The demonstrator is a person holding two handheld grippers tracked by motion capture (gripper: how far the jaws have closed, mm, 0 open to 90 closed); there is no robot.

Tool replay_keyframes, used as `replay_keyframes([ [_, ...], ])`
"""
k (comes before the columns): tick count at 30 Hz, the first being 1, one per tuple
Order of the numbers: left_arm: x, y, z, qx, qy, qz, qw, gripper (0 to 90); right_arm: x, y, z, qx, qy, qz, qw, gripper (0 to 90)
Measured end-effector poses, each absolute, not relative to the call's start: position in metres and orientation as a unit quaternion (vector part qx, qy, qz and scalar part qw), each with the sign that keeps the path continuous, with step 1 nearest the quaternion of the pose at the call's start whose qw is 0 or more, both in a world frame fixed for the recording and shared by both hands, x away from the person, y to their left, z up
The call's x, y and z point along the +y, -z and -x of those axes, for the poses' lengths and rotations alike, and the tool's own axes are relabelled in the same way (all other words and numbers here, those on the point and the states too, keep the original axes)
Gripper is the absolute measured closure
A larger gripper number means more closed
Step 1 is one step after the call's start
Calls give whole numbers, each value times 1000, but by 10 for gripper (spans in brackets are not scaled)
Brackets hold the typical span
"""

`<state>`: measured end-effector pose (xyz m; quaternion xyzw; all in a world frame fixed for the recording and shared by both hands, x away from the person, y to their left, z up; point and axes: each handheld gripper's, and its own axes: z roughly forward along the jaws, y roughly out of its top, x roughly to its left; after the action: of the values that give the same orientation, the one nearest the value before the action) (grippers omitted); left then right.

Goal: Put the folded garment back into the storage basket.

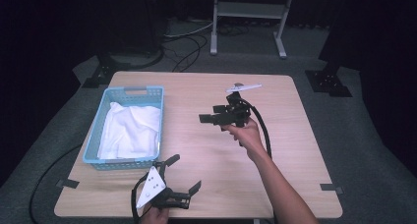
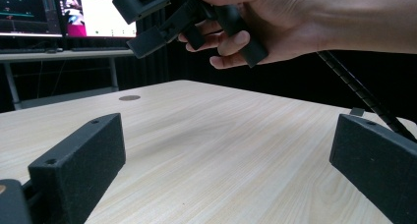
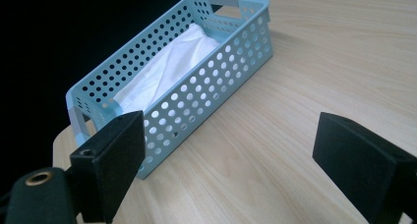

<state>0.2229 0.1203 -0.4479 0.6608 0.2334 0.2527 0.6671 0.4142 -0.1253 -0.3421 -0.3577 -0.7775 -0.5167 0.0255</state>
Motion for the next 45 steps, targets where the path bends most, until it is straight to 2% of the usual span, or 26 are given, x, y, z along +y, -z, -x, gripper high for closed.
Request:
replay_keyframes([
  [45, 120, 448, -223, 233, -253, -661, 667, 0, -151, 369, -396, -782, 507, 362, 30, 126],
])
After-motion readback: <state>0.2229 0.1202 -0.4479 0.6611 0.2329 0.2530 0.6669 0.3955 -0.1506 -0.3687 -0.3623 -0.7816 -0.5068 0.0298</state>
